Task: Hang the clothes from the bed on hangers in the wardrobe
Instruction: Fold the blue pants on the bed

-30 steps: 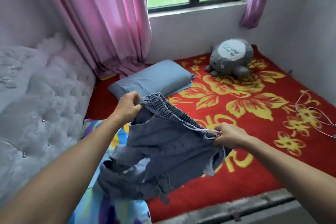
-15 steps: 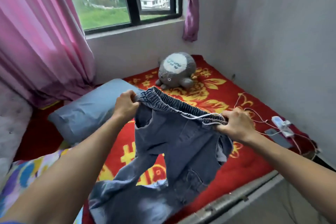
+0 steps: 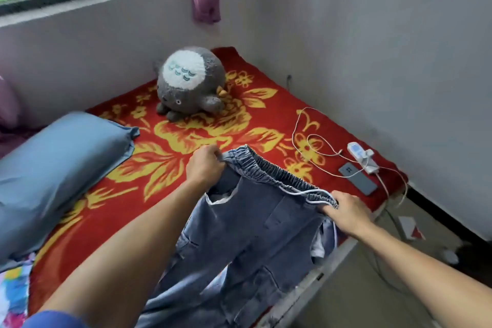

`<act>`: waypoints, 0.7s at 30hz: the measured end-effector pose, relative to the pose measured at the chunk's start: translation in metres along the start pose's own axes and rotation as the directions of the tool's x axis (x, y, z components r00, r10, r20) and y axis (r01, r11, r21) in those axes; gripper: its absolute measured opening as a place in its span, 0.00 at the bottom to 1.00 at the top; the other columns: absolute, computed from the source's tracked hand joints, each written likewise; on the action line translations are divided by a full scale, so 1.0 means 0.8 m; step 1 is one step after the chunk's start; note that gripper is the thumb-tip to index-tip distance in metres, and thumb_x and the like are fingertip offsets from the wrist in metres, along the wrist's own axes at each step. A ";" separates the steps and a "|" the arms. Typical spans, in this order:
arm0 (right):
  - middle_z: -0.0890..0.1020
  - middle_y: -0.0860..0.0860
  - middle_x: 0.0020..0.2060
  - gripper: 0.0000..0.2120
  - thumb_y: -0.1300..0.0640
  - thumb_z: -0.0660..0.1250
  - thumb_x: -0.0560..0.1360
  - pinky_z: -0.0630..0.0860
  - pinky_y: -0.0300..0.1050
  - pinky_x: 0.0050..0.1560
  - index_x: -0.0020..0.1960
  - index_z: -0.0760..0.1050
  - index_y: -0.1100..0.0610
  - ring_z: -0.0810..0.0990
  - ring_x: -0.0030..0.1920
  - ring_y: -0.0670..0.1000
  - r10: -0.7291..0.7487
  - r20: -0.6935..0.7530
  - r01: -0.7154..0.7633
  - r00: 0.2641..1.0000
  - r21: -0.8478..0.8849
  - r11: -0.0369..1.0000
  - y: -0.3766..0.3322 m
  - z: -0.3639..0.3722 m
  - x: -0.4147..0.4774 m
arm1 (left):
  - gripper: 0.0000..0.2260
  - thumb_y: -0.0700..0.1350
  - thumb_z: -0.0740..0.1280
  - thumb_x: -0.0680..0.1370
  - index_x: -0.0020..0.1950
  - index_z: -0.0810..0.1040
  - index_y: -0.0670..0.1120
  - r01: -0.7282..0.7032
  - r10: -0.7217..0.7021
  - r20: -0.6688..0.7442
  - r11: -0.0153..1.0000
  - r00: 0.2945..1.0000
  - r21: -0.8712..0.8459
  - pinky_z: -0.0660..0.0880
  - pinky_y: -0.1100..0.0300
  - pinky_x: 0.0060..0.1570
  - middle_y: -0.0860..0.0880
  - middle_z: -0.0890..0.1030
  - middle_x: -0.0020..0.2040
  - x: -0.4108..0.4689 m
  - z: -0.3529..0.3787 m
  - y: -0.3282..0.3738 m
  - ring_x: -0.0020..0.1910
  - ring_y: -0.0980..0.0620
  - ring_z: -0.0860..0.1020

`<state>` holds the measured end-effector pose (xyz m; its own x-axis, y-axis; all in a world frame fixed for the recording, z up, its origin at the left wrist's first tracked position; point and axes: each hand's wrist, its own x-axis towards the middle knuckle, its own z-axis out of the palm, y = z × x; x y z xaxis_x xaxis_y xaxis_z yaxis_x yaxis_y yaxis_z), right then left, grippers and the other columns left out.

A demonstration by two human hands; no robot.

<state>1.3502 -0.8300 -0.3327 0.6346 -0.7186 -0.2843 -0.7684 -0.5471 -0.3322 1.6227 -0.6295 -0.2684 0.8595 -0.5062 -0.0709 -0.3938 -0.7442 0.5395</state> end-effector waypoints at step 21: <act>0.76 0.57 0.59 0.17 0.52 0.64 0.75 0.70 0.54 0.58 0.62 0.74 0.53 0.72 0.61 0.60 -0.026 0.304 0.120 0.952 -0.297 0.947 0.034 0.184 0.268 | 0.09 0.42 0.70 0.75 0.53 0.77 0.42 0.726 -0.711 0.220 0.687 0.668 0.014 0.77 0.50 0.42 0.42 0.80 0.45 -0.051 0.135 -0.213 0.42 0.43 0.80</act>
<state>1.4773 -0.9359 -0.5349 0.6496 -0.5400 -0.5352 -0.6763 -0.7320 -0.0823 1.6193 -0.5294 -0.4481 0.7826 0.0947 -0.6152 0.3489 -0.8852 0.3076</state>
